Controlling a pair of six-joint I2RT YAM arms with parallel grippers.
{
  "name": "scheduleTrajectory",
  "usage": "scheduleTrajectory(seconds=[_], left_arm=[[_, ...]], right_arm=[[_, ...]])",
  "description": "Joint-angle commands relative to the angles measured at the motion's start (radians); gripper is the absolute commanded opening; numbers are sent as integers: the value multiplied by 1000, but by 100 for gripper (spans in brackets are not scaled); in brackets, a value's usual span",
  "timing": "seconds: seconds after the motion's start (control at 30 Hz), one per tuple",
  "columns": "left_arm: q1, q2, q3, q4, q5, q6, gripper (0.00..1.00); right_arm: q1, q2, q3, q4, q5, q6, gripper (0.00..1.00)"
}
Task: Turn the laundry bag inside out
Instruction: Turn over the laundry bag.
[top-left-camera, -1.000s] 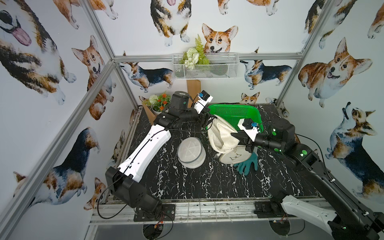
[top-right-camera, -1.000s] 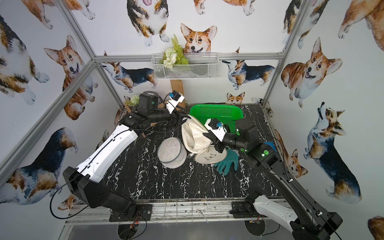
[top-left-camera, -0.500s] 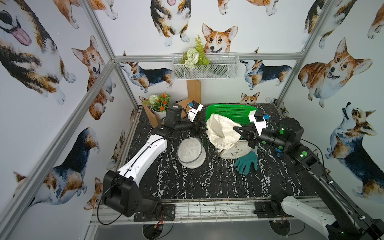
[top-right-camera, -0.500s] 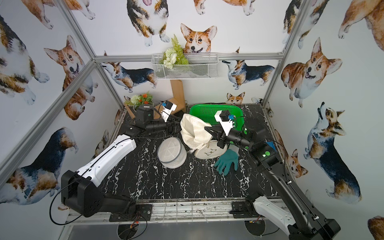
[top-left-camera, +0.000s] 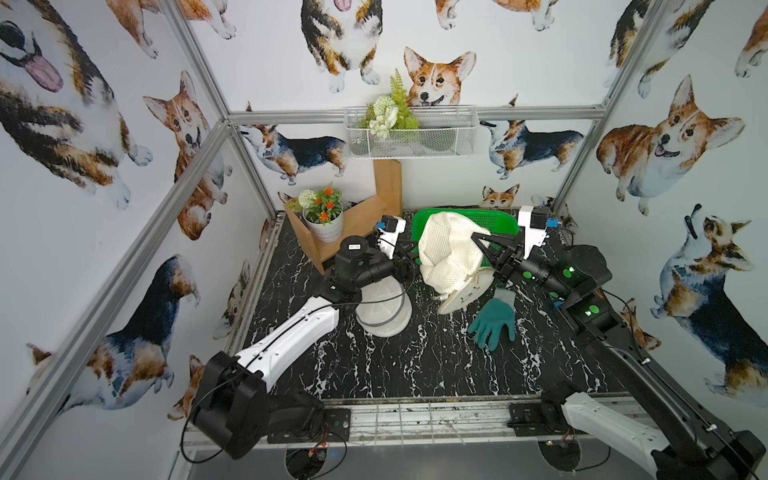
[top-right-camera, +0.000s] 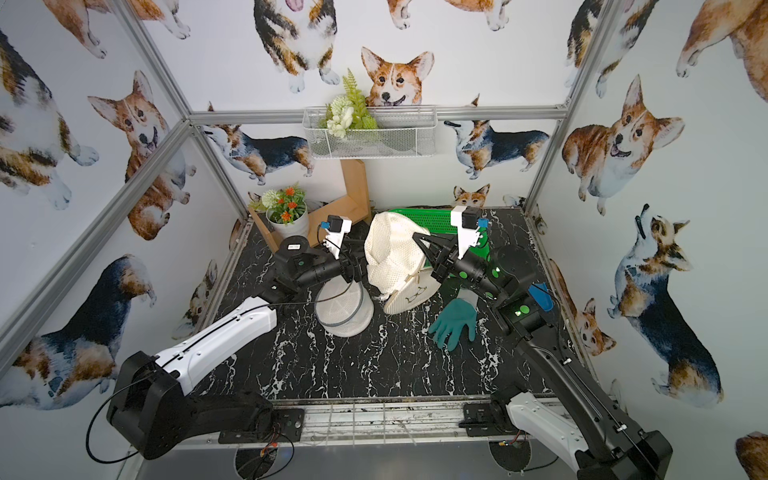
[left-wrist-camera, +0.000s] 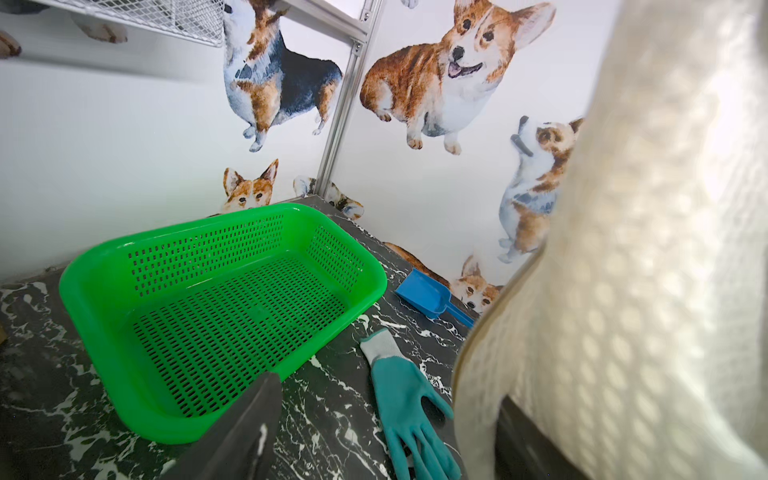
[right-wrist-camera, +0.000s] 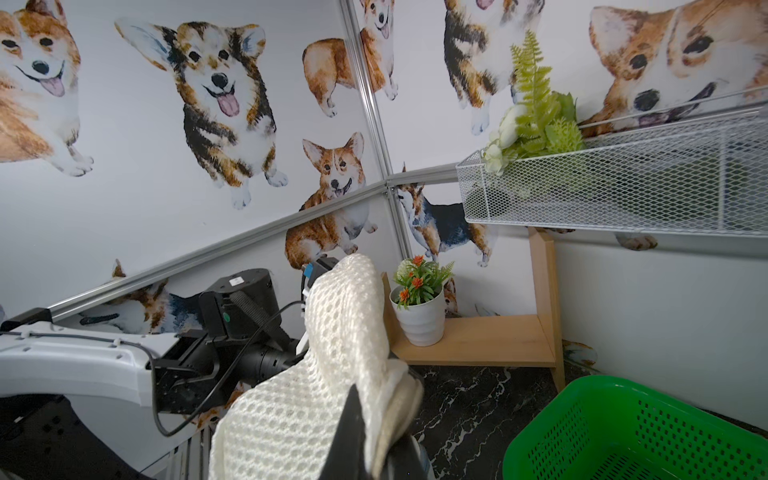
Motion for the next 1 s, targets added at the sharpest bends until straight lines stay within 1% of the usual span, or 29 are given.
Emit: scheduleTrajectory(seconds=[0.0,0.07,0.17,0.23,0.3,0.33,0.4,0.53,0.6,0.7,0.83,0.93,0.97], left_arm=[[-30,-19,-39,152,-119,-26,76],[-34,-36,-73,216,-187,-57,76],[-39,-62,-111,294,-260,-88,77],[-42,-77,-133,336,-288,-102,77],[-50,-85,-139,336,-290,-91,78],[-59,-85,-133,310,-286,-69,78],[-92,-84,-109,229,-284,17,78],[-174,-63,-82,122,-311,161,78],[-213,-56,-90,120,-353,210,79],[-261,-60,-121,175,-430,249,80],[-295,-83,-151,241,-527,314,81],[-294,-137,-174,243,-632,377,80],[-284,-162,-174,223,-642,401,77]], right_arm=[[-2,-5,-8,163,87,62,0],[-2,-9,-14,158,96,65,0],[-1,-25,-30,129,134,56,0],[-1,-40,-45,112,181,47,0],[-2,-56,-60,106,230,45,0],[-2,-61,-65,109,245,49,0],[-3,-63,-74,123,261,76,0],[-2,-54,-93,183,256,152,0],[-2,-51,-100,222,264,190,0],[-1,-48,-98,235,285,209,0],[-2,-46,-88,195,298,183,0],[-4,-58,-80,124,284,118,0],[-9,-62,-78,89,273,88,0]])
